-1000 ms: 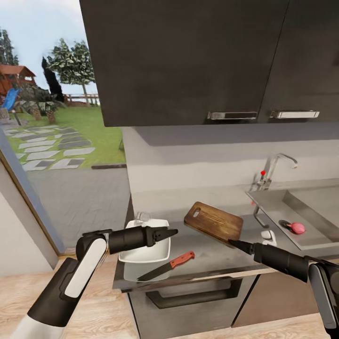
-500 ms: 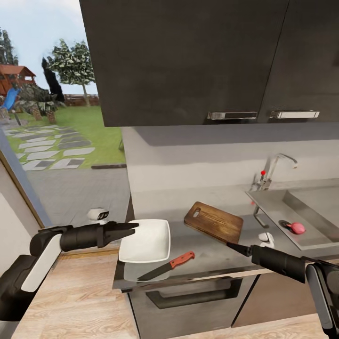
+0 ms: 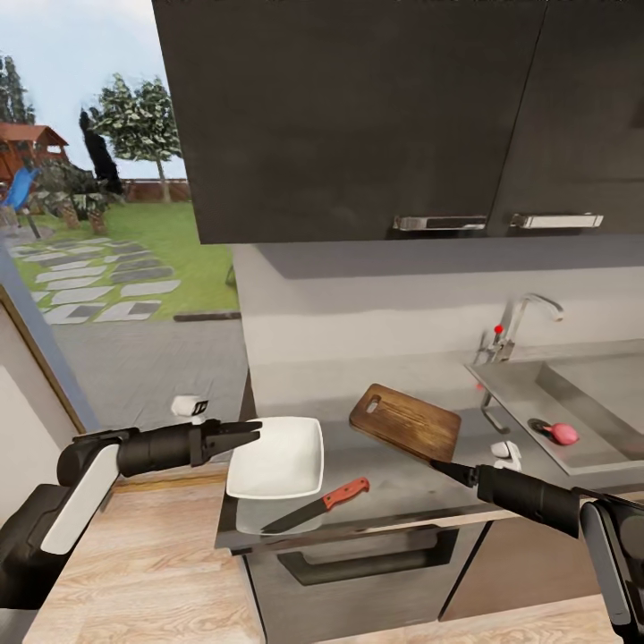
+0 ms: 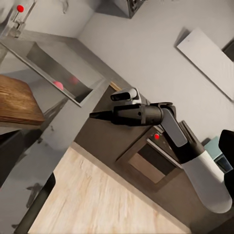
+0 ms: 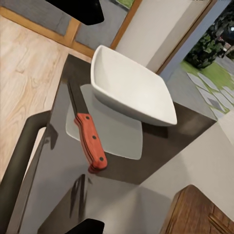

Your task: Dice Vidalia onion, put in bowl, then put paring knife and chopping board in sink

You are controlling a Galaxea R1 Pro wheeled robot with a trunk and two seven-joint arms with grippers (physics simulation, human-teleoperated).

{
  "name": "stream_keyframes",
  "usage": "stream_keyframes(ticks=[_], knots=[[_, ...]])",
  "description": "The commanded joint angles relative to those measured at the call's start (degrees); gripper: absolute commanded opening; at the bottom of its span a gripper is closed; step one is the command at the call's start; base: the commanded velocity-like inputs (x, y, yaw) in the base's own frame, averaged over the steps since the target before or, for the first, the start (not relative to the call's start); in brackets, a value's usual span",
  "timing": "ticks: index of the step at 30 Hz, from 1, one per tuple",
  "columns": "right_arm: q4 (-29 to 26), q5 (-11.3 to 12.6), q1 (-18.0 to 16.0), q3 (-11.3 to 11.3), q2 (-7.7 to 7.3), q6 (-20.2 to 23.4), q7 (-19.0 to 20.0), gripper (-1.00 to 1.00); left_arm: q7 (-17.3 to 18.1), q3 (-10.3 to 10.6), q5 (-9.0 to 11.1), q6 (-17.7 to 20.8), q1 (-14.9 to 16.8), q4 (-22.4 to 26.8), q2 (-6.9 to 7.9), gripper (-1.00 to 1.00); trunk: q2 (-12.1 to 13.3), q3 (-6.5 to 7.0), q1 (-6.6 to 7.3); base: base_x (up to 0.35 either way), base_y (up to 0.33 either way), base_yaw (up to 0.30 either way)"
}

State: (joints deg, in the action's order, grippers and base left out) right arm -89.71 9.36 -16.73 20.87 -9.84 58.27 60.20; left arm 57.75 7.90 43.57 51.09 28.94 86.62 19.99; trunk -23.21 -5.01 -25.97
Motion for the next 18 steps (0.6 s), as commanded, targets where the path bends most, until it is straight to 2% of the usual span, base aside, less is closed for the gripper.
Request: stream_keyframes(ticks=[1, 10, 18], knots=[[0.02, -0.01, -0.06, 0.04, 0.0, 0.26, 0.18, 1.0, -0.01, 0.05, 0.4, 0.32, 0.06, -0.02, 0.04, 1.0, 0.29, 0.06, 0.19, 0.0, 0.0, 0.0], [0.06, 0.05, -0.06, 0.12, 0.0, 0.31, 0.18, 1.0, 0.0, 0.01, 0.6, 0.41, 0.06, -0.05, 0.04, 1.0, 0.29, 0.04, 0.19, 0.0, 0.0, 0.0], [0.14, 0.05, -0.06, 0.54, 0.0, 0.42, 0.18, 1.0, 0.0, 0.02, 0.58, 0.4, 0.06, 0.02, 0.04, 1.0, 0.29, -0.57, 0.19, 0.0, 0.0, 0.0]])
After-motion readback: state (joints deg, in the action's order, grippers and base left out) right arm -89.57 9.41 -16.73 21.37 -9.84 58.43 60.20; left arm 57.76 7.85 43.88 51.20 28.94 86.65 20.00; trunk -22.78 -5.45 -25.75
